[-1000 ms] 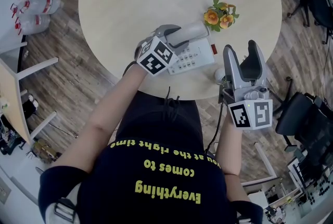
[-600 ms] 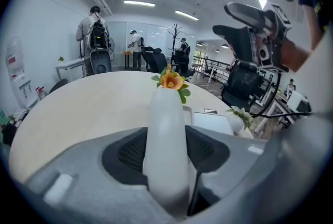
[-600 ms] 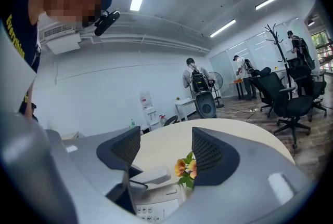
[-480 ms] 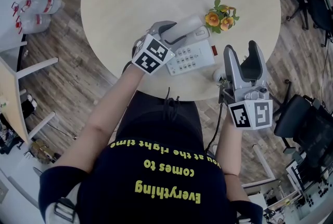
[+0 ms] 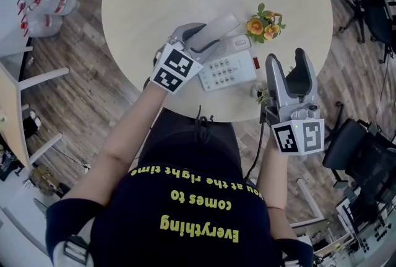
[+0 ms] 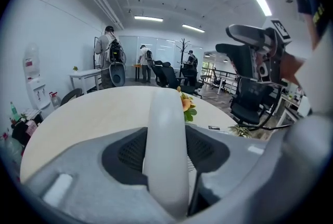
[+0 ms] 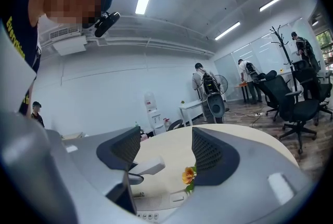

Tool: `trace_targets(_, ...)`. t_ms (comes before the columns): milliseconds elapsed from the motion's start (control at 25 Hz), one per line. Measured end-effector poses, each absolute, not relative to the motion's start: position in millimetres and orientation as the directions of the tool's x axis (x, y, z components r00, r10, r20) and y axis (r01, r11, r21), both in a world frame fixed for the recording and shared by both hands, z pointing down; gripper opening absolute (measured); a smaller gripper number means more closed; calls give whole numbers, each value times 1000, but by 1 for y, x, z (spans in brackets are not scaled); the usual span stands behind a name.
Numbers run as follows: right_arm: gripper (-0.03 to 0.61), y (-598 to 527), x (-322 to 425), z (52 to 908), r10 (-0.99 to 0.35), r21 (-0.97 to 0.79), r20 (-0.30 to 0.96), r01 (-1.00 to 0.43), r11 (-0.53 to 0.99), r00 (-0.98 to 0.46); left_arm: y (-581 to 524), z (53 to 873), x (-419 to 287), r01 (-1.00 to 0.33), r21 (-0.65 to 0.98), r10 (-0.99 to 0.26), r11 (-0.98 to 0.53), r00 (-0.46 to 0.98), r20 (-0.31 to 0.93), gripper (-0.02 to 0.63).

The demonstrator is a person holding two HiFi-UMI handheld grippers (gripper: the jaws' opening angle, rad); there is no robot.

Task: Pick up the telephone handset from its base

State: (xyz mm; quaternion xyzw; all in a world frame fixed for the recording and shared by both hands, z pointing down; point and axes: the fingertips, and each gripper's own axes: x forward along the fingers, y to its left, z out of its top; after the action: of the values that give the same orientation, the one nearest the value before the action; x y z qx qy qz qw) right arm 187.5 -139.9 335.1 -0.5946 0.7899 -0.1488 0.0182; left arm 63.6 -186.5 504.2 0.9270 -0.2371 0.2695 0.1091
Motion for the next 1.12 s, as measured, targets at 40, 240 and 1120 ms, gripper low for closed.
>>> trace_targets(40,308,-140,186,334,-944,-254,146,-934,252,-295,-187,500,61,-504,70,-390,-861,742,545,219)
trace_targets(240,308,-138,181,328,-943,-243,137,-933,264,-303,-191,478,44,-546,60,-448,-836,741,501,219)
trace_targets(1120,303,-119,179,294,-951,-146,86,-948,284,-298,-188,351,-14,-679,4,-661,-734,717,221,219)
